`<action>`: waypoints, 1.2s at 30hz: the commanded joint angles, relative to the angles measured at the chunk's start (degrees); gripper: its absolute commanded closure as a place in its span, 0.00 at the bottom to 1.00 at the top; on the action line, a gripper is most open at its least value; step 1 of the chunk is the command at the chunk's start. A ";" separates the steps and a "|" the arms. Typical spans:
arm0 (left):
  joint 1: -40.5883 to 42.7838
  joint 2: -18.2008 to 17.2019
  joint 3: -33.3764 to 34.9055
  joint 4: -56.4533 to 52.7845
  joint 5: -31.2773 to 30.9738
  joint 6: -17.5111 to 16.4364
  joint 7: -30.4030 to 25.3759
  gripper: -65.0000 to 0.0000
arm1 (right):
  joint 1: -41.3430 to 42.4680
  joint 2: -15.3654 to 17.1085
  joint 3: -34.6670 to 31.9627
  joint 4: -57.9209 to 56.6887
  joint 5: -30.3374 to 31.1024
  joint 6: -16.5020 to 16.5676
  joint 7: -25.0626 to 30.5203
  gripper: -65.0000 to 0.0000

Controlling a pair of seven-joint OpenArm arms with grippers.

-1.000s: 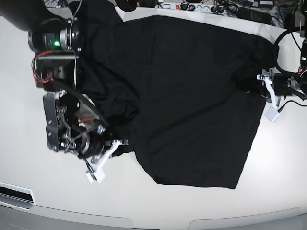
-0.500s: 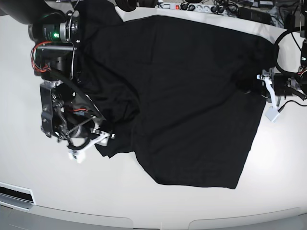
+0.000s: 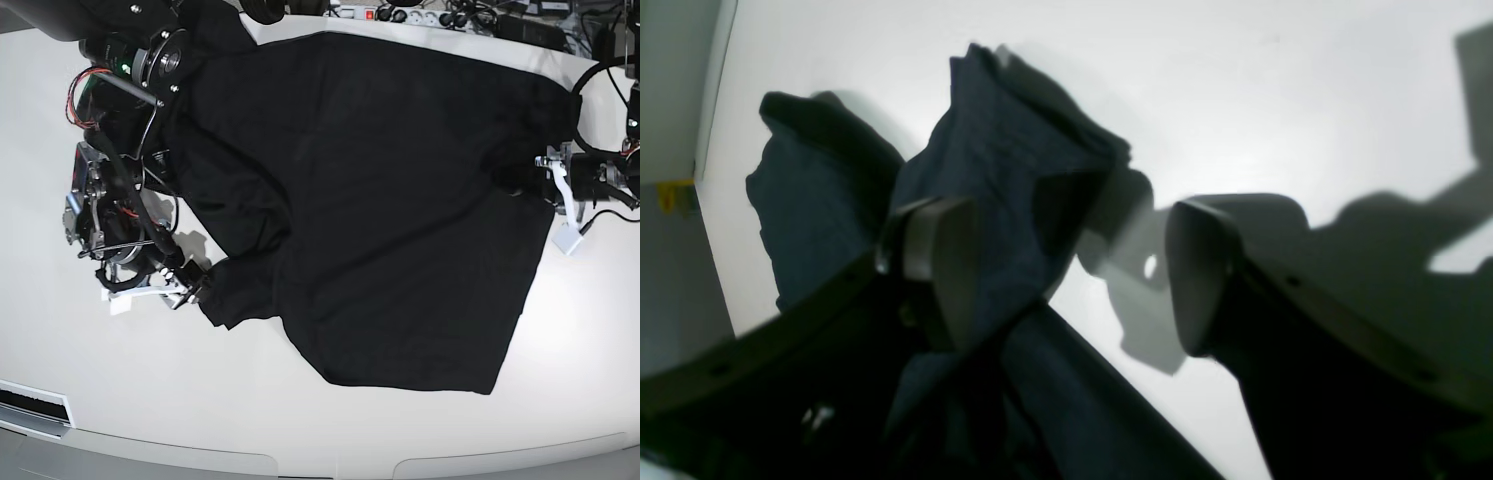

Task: Layout the t-shirt on the table in an organized manner, then fold the t-shirt properly
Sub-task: 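Drag the grasped fabric with the right gripper toward the shirt hem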

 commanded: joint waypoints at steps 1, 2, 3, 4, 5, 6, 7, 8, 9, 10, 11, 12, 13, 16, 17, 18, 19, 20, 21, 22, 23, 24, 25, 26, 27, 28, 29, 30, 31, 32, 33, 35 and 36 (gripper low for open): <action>-0.94 -1.22 -0.57 0.72 -1.16 -0.45 -0.83 1.00 | 1.62 -0.31 -0.70 0.11 0.57 0.74 0.68 0.31; -0.94 -1.22 -0.57 0.72 -1.16 -0.45 -0.83 1.00 | 1.62 -0.52 -1.20 -0.50 0.42 0.79 1.03 0.31; -0.94 -1.22 -0.57 0.72 -1.16 -0.45 -0.81 1.00 | 1.62 -0.79 -1.57 -1.01 -0.13 0.74 1.38 0.31; -0.94 -1.22 -0.57 0.72 -1.16 -0.45 -0.83 1.00 | 1.62 -1.07 -1.84 -1.29 -1.03 0.74 1.79 0.31; -0.94 -1.22 -0.57 0.72 -1.16 -0.45 -0.83 1.00 | 1.60 -1.25 -2.10 -1.53 -1.57 0.74 2.08 0.31; -0.94 -1.22 -0.57 0.72 -1.16 -0.45 -0.83 1.00 | 1.60 -1.40 -2.21 -1.77 -2.12 0.74 2.38 0.31; -0.94 -1.22 -0.57 0.72 -1.16 -0.45 -0.83 1.00 | 1.60 -1.55 -2.40 -1.86 -2.25 0.74 2.62 0.32; -0.92 -1.22 -0.57 0.72 -1.14 -0.45 -0.81 1.00 | 1.60 -1.70 -2.54 -1.88 -2.21 0.76 2.64 0.34; -0.92 -1.22 -0.57 0.72 -1.14 -0.45 -0.81 1.00 | 1.62 -1.90 -2.71 -1.88 -2.23 0.96 2.64 0.39; -0.92 -1.22 -0.57 0.72 -1.16 -0.45 -0.83 1.00 | 1.62 -2.05 -3.17 -1.88 -2.25 2.14 2.69 0.46; -0.94 -1.22 -0.57 0.72 -1.16 -0.45 -0.83 1.00 | 1.62 -2.03 -3.85 -1.88 -2.25 4.11 2.82 0.56; -0.94 -1.22 -0.57 0.72 -1.16 -0.45 -0.83 1.00 | 1.62 -2.01 -4.68 -1.88 -2.29 6.14 2.82 0.69; -0.94 -1.22 -0.57 0.72 -1.16 -0.45 -0.83 1.00 | 1.77 -1.95 -5.40 -1.86 -2.34 7.89 2.89 0.82; -0.94 -1.22 -0.57 0.72 -1.16 -0.45 -0.83 1.00 | 3.21 -1.86 -6.88 -1.77 -3.02 12.41 3.06 1.00; -0.94 -1.22 -0.57 0.72 -1.16 -0.45 -0.83 1.00 | 4.11 -1.88 -7.02 -1.57 -3.61 13.77 3.02 1.00; -0.92 -1.22 -0.57 0.72 -1.16 -0.45 -0.81 1.00 | 5.07 -1.86 -7.02 -1.40 -3.74 14.95 2.73 1.00; -0.92 -1.25 -0.57 0.72 -1.14 -0.45 -0.81 1.00 | 6.14 -1.86 -7.02 -1.11 -3.74 16.00 2.34 1.00; -0.90 -1.25 -0.57 0.72 -1.14 -0.45 -0.81 1.00 | 7.32 -1.86 -7.02 -0.74 -3.74 16.63 1.70 1.00; -0.92 -1.25 -0.57 0.72 -1.14 -0.45 -0.79 1.00 | 8.50 -1.86 -7.02 -0.37 -3.72 16.94 0.81 1.00; -0.92 -1.25 -0.57 0.72 -1.14 -0.45 -0.81 1.00 | 9.77 -1.86 -7.04 0.02 -3.74 17.22 -0.13 1.00; -0.92 -1.25 -0.57 0.72 -1.14 -0.45 -0.81 1.00 | 10.93 -1.86 -7.15 0.31 -3.74 17.46 -1.03 1.00; -0.92 -1.25 -0.57 0.72 -1.14 -0.45 -0.81 1.00 | 12.13 -1.70 -7.65 0.44 -3.78 17.51 -1.57 1.00; -0.92 -1.25 -0.57 0.72 -1.16 -0.45 -0.81 1.00 | 13.18 -1.51 -8.59 0.44 -3.98 17.49 -1.90 1.00; -0.94 -1.22 -0.57 0.72 -1.16 -0.45 -0.81 1.00 | 14.23 -1.18 -10.01 0.44 -4.52 17.38 -1.90 1.00; -0.94 -1.22 -0.57 0.72 -1.16 -0.45 -0.83 1.00 | 15.23 -0.90 -11.82 0.44 -5.86 16.81 -1.81 1.00; -0.94 -1.22 -0.57 0.72 -1.16 -0.45 -0.83 1.00 | 16.22 -0.61 -13.97 0.44 -7.54 15.93 -1.70 1.00; -0.94 -1.22 -0.57 0.72 -1.16 -0.45 -0.83 1.00 | 17.25 -0.20 -16.37 0.44 -9.27 14.91 -1.70 1.00; -0.94 -1.22 -0.57 0.72 -1.16 -0.45 -0.83 1.00 | 18.08 0.15 -19.12 0.44 -10.80 13.81 -1.68 1.00; -0.92 -1.22 -0.57 0.72 -1.16 -0.45 -0.83 1.00 | 18.97 0.61 -21.94 0.44 -12.15 12.70 -1.62 1.00; -0.92 -1.22 -0.57 0.72 -1.16 -0.45 -0.83 1.00 | 19.85 1.09 -24.90 0.44 -13.60 11.67 -1.44 1.00; -0.92 -1.25 -0.57 0.72 -1.14 -0.45 -0.83 1.00 | 20.68 1.51 -27.80 0.44 -15.15 10.69 -1.18 1.00; -0.92 -1.22 -0.57 0.72 -1.16 -0.45 -0.81 1.00 | 22.34 2.47 -33.53 0.42 -18.51 8.63 -0.50 1.00; -0.92 -1.22 -0.57 0.72 -1.16 -0.45 -0.81 1.00 | 23.10 2.97 -36.20 0.42 -20.09 7.56 -0.15 1.00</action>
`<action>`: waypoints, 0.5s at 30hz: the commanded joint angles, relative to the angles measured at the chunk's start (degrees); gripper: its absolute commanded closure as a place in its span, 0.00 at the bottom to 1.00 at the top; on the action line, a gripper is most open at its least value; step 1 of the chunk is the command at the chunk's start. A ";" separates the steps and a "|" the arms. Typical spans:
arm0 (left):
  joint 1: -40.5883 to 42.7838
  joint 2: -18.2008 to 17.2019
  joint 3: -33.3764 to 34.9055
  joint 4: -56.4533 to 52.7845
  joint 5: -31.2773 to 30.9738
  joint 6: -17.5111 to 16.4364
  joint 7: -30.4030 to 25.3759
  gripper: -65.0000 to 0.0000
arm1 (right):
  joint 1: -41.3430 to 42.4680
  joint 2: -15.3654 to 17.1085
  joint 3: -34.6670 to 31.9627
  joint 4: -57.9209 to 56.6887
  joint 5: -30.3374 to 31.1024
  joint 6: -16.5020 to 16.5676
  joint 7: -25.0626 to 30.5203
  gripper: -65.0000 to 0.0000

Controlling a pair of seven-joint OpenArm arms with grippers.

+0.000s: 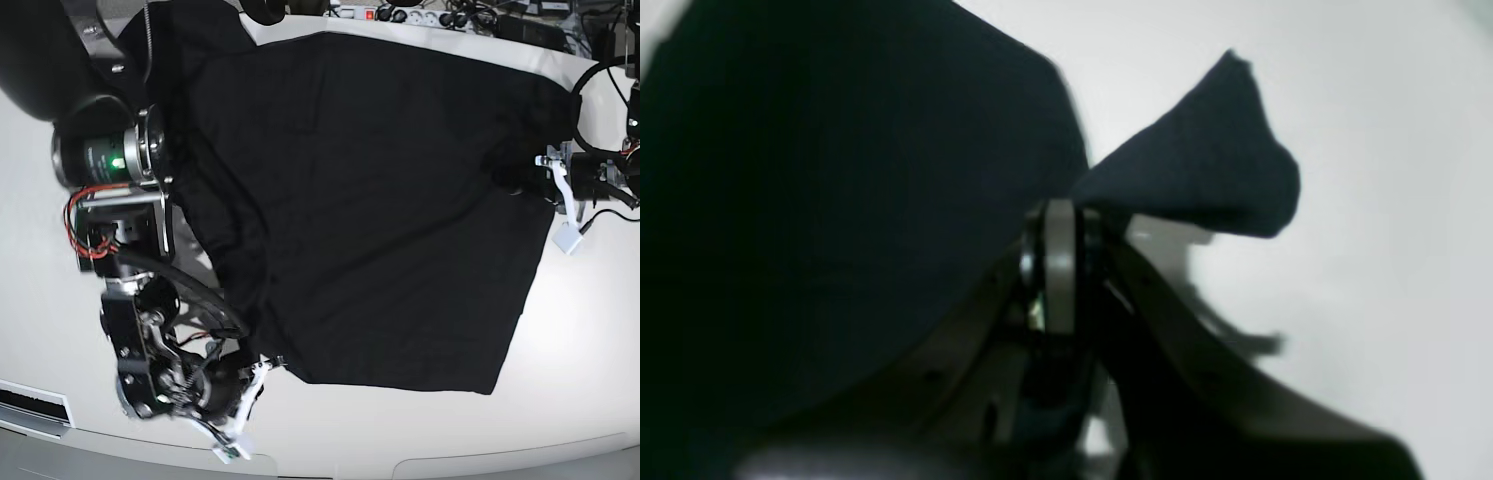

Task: Layout the t-shirt on the table in an organized manner, then fold the t-shirt properly
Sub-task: 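Drag the grasped fabric with the right gripper toward the shirt hem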

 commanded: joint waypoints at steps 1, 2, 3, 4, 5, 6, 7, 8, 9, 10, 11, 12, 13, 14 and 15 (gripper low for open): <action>-0.92 -1.22 -0.57 0.72 -1.16 -0.45 -0.83 1.00 | 3.13 0.74 -2.08 1.09 -0.81 -0.98 1.90 1.00; -0.94 -1.22 -0.57 0.72 -1.16 -0.45 -0.83 1.00 | 3.87 1.36 -4.42 1.09 -1.62 -2.08 2.16 1.00; -0.94 -1.22 -0.57 0.72 -1.16 -0.45 -0.83 1.00 | 4.50 1.99 -6.49 1.09 -2.43 -3.10 2.43 1.00; -0.94 -1.22 -0.57 0.72 -1.16 -0.45 -0.85 1.00 | 4.98 2.56 -8.35 1.09 -3.17 -4.00 2.51 1.00; -0.92 -1.22 -0.57 0.72 -1.16 -0.45 -0.83 1.00 | 5.53 3.10 -9.92 1.09 -3.93 -4.66 2.56 1.00; -0.92 -1.22 -0.57 0.72 -1.14 -0.45 -0.85 1.00 | 5.99 3.65 -11.21 1.09 -4.70 -5.22 2.69 1.00; -0.94 -1.22 -0.57 0.72 -1.16 -0.45 -0.85 1.00 | 6.45 4.20 -12.33 1.07 -5.42 -5.66 2.86 1.00; -0.94 -1.22 -0.57 0.72 -1.14 -0.45 -0.85 1.00 | 6.71 4.70 -13.07 1.07 -6.01 -6.38 3.17 1.00; -0.92 -1.22 -0.57 0.72 -1.16 -0.45 -0.85 1.00 | 6.91 5.18 -13.49 1.07 -6.12 -7.04 3.76 1.00; -0.92 -1.22 -0.57 0.72 -1.16 -0.45 -0.83 1.00 | 6.93 5.51 -13.53 1.07 -6.16 -7.13 4.42 1.00; -0.92 -1.22 -0.57 0.72 -1.16 -0.45 -0.85 1.00 | 6.91 5.90 -13.53 1.07 -6.10 -7.21 5.03 1.00; -0.94 -1.22 -0.57 0.72 -1.16 -0.45 -0.83 1.00 | 6.91 6.10 -13.53 1.07 -5.92 -7.19 5.38 1.00; -0.94 -1.22 -0.57 0.72 -1.16 -0.45 -0.85 1.00 | 6.91 6.25 -13.53 1.07 -5.92 -7.17 5.51 1.00; -0.94 -1.22 -0.57 0.72 -1.16 -0.45 -0.85 1.00 | 6.91 6.38 -13.53 1.07 -5.97 -7.15 5.51 1.00; -0.94 -1.22 -0.57 0.72 -1.16 -0.45 -0.85 1.00 | 6.93 6.51 -13.53 1.07 -5.97 -6.99 5.73 1.00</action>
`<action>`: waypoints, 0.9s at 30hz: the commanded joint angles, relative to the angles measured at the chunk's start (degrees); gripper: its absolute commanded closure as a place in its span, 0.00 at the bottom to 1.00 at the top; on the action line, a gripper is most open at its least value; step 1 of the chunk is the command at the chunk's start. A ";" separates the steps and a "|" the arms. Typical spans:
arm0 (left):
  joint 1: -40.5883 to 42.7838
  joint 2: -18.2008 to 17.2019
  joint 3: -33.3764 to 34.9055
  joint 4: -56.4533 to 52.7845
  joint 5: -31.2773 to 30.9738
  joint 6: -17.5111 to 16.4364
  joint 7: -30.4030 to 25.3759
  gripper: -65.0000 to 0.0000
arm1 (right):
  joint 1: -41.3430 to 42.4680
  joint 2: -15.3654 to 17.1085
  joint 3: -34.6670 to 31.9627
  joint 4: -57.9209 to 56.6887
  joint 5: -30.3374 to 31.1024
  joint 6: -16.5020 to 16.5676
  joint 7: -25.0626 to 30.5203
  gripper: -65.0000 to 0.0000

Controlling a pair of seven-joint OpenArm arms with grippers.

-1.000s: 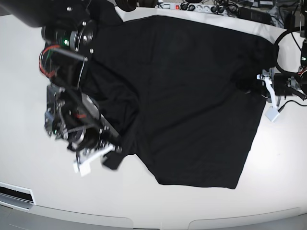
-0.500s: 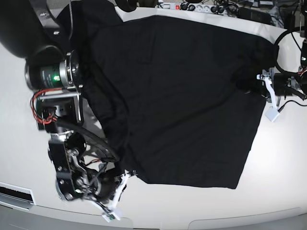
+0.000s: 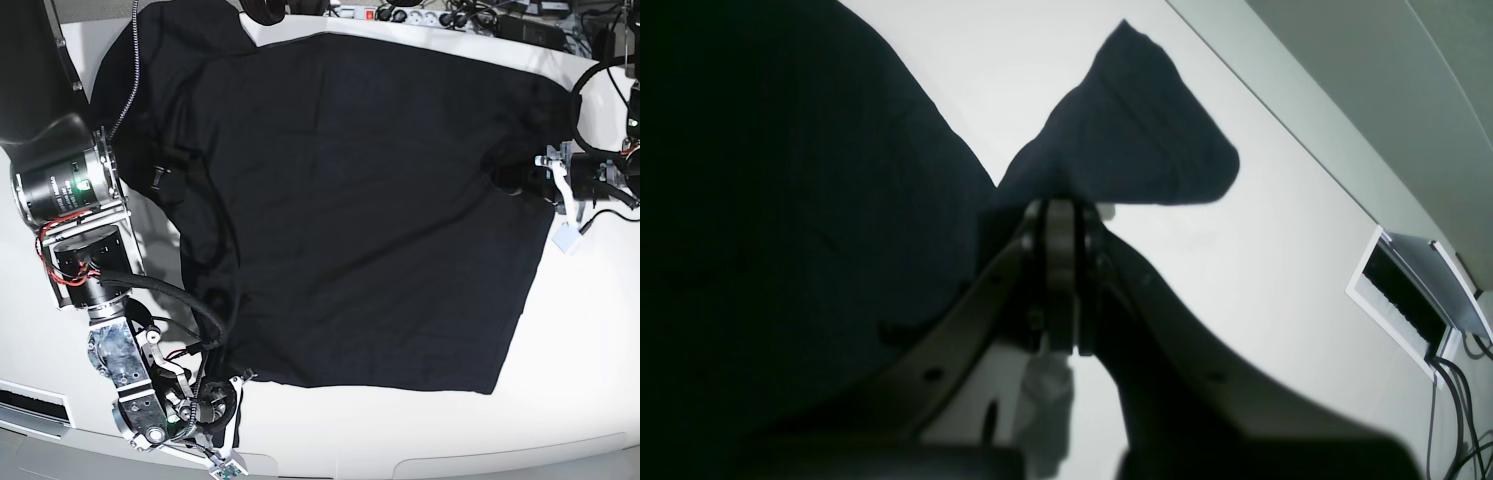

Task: Layout the t-shirt on the table in an organized manner, then fold the t-shirt properly
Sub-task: 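Drag the grasped fabric with the right gripper toward the shirt hem, then release the fabric with the right gripper and raise it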

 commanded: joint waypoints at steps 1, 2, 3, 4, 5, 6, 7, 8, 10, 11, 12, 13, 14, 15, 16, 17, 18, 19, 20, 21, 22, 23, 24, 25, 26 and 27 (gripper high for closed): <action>-0.96 -1.22 -0.57 0.72 -1.18 -0.45 -0.85 1.00 | 2.67 0.37 0.17 1.07 -0.11 -0.26 2.34 1.00; -0.96 -1.22 -0.57 0.72 -1.18 -0.45 -0.87 1.00 | 2.67 0.59 0.17 1.07 -0.09 -0.48 3.28 1.00; -0.96 -1.22 -0.57 0.72 -1.16 -0.45 -0.85 1.00 | 2.69 0.81 0.17 1.07 -0.22 -1.20 4.20 1.00; -0.96 -1.22 -0.57 0.72 -1.18 -0.45 -0.85 1.00 | 2.69 0.90 0.17 1.07 -1.09 -2.25 5.33 1.00; -0.94 -1.22 -0.57 0.72 -1.16 -0.45 -0.85 1.00 | 2.71 0.87 0.17 1.07 -2.60 -3.63 6.62 1.00; -0.94 -1.22 -0.57 0.72 -1.16 -0.45 -0.85 1.00 | 2.71 0.85 0.17 1.07 -3.89 -4.72 8.15 1.00; -0.94 -1.22 -0.57 0.72 -1.16 -0.45 -0.85 1.00 | 2.71 0.87 0.17 1.07 -4.70 -5.27 9.81 1.00; -0.94 -1.22 -0.57 0.72 -1.16 -0.45 -0.85 1.00 | 2.84 0.90 0.17 1.07 -5.53 -5.40 10.99 1.00; -0.94 -1.22 -0.57 0.72 -1.18 -0.45 -0.85 1.00 | 3.21 0.87 0.17 1.07 -6.05 -5.38 11.74 0.98; -0.94 -1.22 -0.57 0.72 -1.16 -0.45 -0.85 1.00 | 3.52 0.90 0.17 1.07 -6.03 -5.70 11.67 0.89; -0.96 -1.22 -0.57 0.72 -1.16 -0.45 -0.85 1.00 | 3.89 0.90 0.24 1.07 -6.03 -6.69 11.54 0.78; -0.96 -1.22 -0.57 0.72 -1.16 -0.45 -0.85 1.00 | 4.31 0.90 0.37 1.07 -6.01 -8.07 10.80 0.64; -0.94 -1.22 -0.57 0.72 -1.16 -0.45 -0.83 1.00 | 4.74 0.94 0.37 1.07 -6.01 -9.90 9.73 0.51; -0.94 -1.22 -0.57 0.72 -1.16 -0.45 -0.83 1.00 | 5.27 1.03 0.37 1.07 -6.01 -12.00 7.72 0.40; -0.92 -1.22 -0.57 0.72 -1.14 -0.45 -0.81 1.00 | 5.97 1.18 0.37 1.07 -6.01 -14.75 4.98 0.33; -0.90 -1.22 -0.57 0.72 -1.16 -0.45 -0.81 1.00 | 6.64 1.53 0.37 1.07 -5.99 -16.85 2.34 0.33; -0.90 -1.22 -0.57 0.72 -1.14 -0.45 -0.81 1.00 | 7.30 1.95 0.37 1.07 -5.53 -17.09 -0.11 0.34; -0.94 -1.22 -0.57 0.72 -1.14 -0.45 -0.83 1.00 | 7.91 2.62 0.37 1.07 -4.79 -16.55 -2.64 0.36; -0.96 -1.22 -0.57 0.72 -1.16 -0.45 -0.83 1.00 | 8.22 3.45 0.39 1.07 -3.37 -15.58 -5.14 0.40; -0.96 -1.22 -0.57 0.72 -1.16 -0.45 -0.85 1.00 | 8.26 4.33 0.39 1.07 -0.70 -14.32 -7.21 0.45; -0.96 -1.22 -0.57 0.72 -1.18 -0.45 -0.87 1.00 | 8.04 5.27 0.39 1.07 3.28 -12.68 -9.09 0.49; -0.96 -1.20 -0.57 0.72 -1.18 -0.45 -0.85 1.00 | 7.45 6.36 0.39 1.07 8.02 -10.75 -10.71 0.51; -0.94 -1.20 -0.57 0.72 -1.18 -0.45 -0.85 1.00 | 6.58 7.39 0.39 1.07 12.55 -9.01 -11.93 0.51; -0.94 -1.20 -0.57 0.72 -1.18 -0.45 -0.85 1.00 | 5.40 8.44 0.39 1.07 16.61 -7.50 -12.90 0.51; -0.96 -1.20 -0.57 0.72 -1.18 -0.45 -0.85 1.00 | 4.09 9.42 0.39 1.07 20.20 -6.45 -13.46 0.51; -0.94 -1.20 -0.57 0.72 -1.16 -0.45 -0.85 1.00 | 2.58 10.34 0.39 1.07 23.39 -5.22 -13.77 0.51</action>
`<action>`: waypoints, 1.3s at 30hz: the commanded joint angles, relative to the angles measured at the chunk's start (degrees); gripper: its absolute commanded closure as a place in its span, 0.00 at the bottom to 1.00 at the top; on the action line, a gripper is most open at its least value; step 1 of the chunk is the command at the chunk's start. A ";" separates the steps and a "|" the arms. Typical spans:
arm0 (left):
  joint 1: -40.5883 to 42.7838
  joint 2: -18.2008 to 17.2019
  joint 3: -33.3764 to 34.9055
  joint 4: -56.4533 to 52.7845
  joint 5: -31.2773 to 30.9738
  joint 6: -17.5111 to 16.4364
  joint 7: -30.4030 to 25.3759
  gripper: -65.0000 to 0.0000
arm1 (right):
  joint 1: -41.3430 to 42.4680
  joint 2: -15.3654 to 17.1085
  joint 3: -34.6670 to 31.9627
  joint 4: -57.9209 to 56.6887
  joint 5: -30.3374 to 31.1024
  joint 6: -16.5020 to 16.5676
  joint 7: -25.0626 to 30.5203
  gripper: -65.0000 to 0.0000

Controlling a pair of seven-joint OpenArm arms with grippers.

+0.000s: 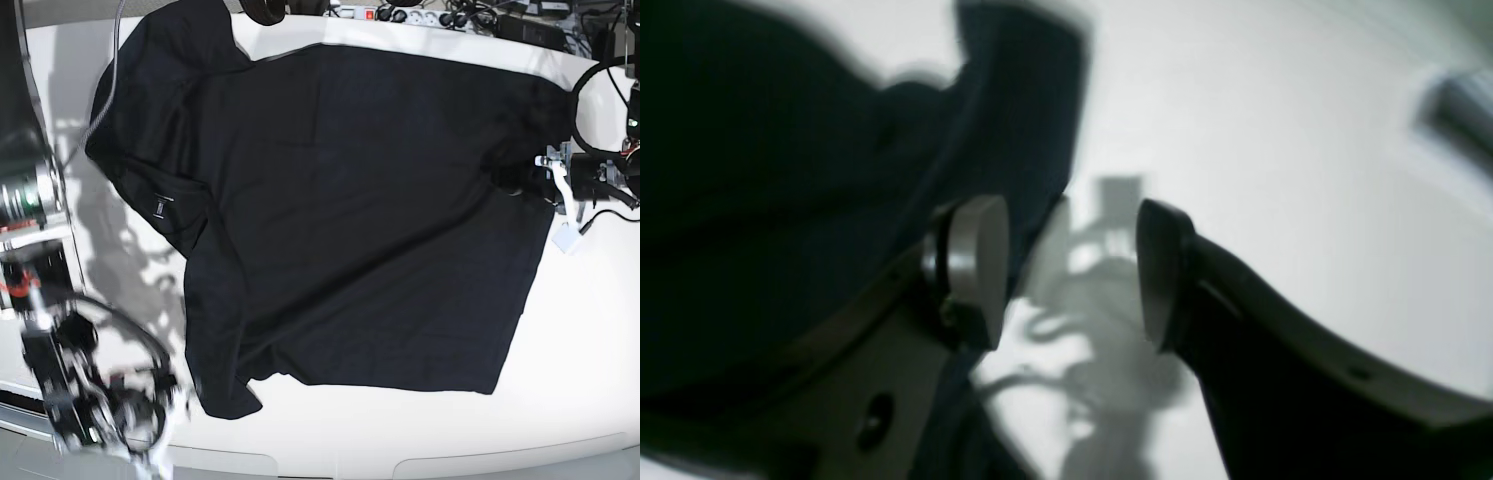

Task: Layout the t-shirt on the table in an organized manner, then fold the t-shirt properly
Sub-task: 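Release the fabric with the right gripper and raise it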

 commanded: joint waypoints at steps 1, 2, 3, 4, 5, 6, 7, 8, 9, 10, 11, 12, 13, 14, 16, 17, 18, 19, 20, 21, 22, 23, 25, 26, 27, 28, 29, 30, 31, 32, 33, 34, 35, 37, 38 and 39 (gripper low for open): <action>-0.96 -1.20 -0.57 0.72 -1.22 -0.43 -0.85 1.00 | 0.70 1.20 0.50 0.81 2.51 1.09 0.35 0.51; -0.96 -1.20 -0.57 0.72 -1.22 -0.43 -0.87 1.00 | -1.11 1.60 1.14 0.81 4.37 2.45 0.11 0.51; -0.94 -1.20 -0.57 0.72 -1.22 -0.43 -0.85 1.00 | -2.95 1.73 2.32 0.81 6.12 3.96 -0.37 0.51; -0.96 -1.20 -0.57 0.72 -1.25 -0.43 -0.87 1.00 | -4.83 1.70 3.89 0.81 8.15 5.49 -0.72 0.51; -0.96 -1.20 -0.57 0.72 -1.25 -0.43 -0.87 1.00 | -6.75 1.68 5.77 0.81 10.21 6.95 -0.87 0.51; -0.94 -1.20 -0.57 0.72 -1.25 -0.43 -0.87 1.00 | -8.68 1.68 7.93 0.81 12.26 8.24 -0.92 0.51; -0.94 -1.20 -0.57 0.72 -1.22 -0.43 -0.87 1.00 | -10.56 1.55 10.34 0.81 14.16 9.35 -0.92 0.51; -0.94 -1.20 -0.57 0.72 -1.25 -0.43 -0.87 1.00 | -12.35 1.31 13.07 0.81 15.72 10.45 -0.94 0.51; -0.96 -1.20 -0.57 0.72 -1.22 -0.43 -0.87 1.00 | -14.08 0.96 15.96 0.81 16.85 11.30 -0.90 0.51; -0.94 -1.20 -0.57 0.72 -1.25 -0.43 -0.87 1.00 | -15.78 0.50 18.95 0.81 17.84 12.41 -0.85 0.51; -0.96 -1.20 -0.57 0.72 -1.22 -0.43 -0.87 1.00 | -17.31 -0.07 21.94 0.81 18.78 13.46 -0.83 0.51; -0.96 -1.20 -0.57 0.72 -1.25 -0.43 -0.87 1.00 | -18.71 -0.72 24.85 0.79 18.99 14.29 -0.48 0.51; -0.96 -1.20 -0.57 0.72 -1.25 -0.43 -0.87 1.00 | -20.06 -1.42 27.65 0.79 18.88 14.69 -0.09 0.51; -0.96 -1.20 -0.57 0.72 -1.25 -0.43 -0.90 1.00 | -21.18 -2.10 30.21 0.79 18.71 15.21 0.52 0.51; -0.96 -1.18 -0.57 0.72 -1.25 -0.43 -0.87 1.00 | -23.10 -3.30 34.71 0.74 18.49 15.34 1.77 0.51; -0.96 -1.07 -0.57 0.72 -1.22 -0.43 -0.85 1.00 | -23.89 -3.82 36.50 0.70 18.40 15.37 2.27 0.51; -0.96 -0.98 -0.57 0.72 -1.22 -0.43 -0.87 1.00 | -24.48 -4.46 37.88 0.68 17.97 15.39 2.56 0.51; -0.94 -0.79 -0.57 0.72 -1.25 -0.43 -0.87 1.00 | -24.92 -5.05 38.93 0.68 17.18 15.32 3.04 0.51; -0.96 -0.57 -0.57 0.72 -1.22 -0.43 -0.87 1.00 | -25.27 -5.70 39.56 0.68 15.85 15.28 3.54 0.51; -0.94 -0.24 -0.57 0.72 -1.22 -0.43 -0.85 1.00 | -25.59 -6.32 39.71 0.68 14.75 15.08 4.28 0.51; -0.94 0.09 -0.57 0.72 -1.20 -0.43 -0.83 1.00 | -25.86 -6.95 39.69 0.63 13.66 14.86 5.09 0.51; -0.94 0.50 -0.57 0.72 -1.20 -0.43 -0.83 1.00 | -25.90 -7.63 39.67 0.63 12.55 14.71 5.66 0.51; -0.96 1.31 -0.57 0.72 -1.20 -0.43 -0.83 1.00 | -25.83 -8.74 39.67 0.63 11.34 14.29 6.23 0.51; -0.96 1.66 -0.57 0.72 -1.20 -0.43 -0.83 1.00 | -25.70 -9.25 39.67 0.63 11.17 14.29 6.58 0.51; -0.94 1.95 -0.57 0.72 -1.20 -0.43 -0.81 1.00 | -25.70 -9.55 39.67 0.63 11.15 14.32 6.88 0.51; -0.96 2.16 -0.57 0.72 -1.20 -0.43 -0.83 1.00 | -25.68 -9.79 39.67 0.63 11.17 14.36 7.19 0.51; -0.96 2.36 -0.57 0.72 -1.20 -0.43 -0.81 1.00 | -25.68 -9.88 39.67 0.63 11.15 14.40 7.48 0.51; -0.94 2.45 -0.57 0.72 -1.20 -0.43 -0.83 1.00 | -25.68 -10.01 39.67 0.63 11.15 14.58 7.61 0.51; -0.96 2.56 -0.57 0.72 -1.20 -0.43 -0.83 1.00 | -25.68 -10.03 39.67 0.63 11.17 14.67 7.63 0.51; -0.94 2.54 -0.57 0.72 -1.18 -0.43 -0.81 1.00 | -25.68 -10.12 39.67 0.63 11.19 15.06 7.69 0.51; -0.94 2.54 -0.57 0.72 -1.18 -0.43 -0.81 1.00 | -25.68 -10.19 39.67 0.63 11.19 15.41 8.00 0.51; -0.94 2.51 -0.57 0.72 -1.18 -0.43 -0.81 1.00 | -25.68 -10.21 39.67 0.63 11.17 15.41 8.46 0.51; -0.94 2.54 -0.57 0.72 -1.18 -0.43 -0.81 1.00 | -25.68 -10.23 39.67 0.63 11.17 15.30 9.14 0.51; -0.94 2.54 -0.57 0.72 -1.18 -0.43 -0.81 1.00 | -25.68 -10.23 39.67 0.63 11.13 15.10 10.23 0.52; -0.96 2.54 -0.57 0.72 -1.18 -0.43 -0.81 1.00 | -25.68 -10.29 39.67 0.63 11.04 15.15 10.38 0.56; -0.96 2.54 -0.57 0.72 -1.18 -0.43 -0.81 1.00 | -25.59 -10.34 39.67 0.63 10.75 15.37 10.38 0.61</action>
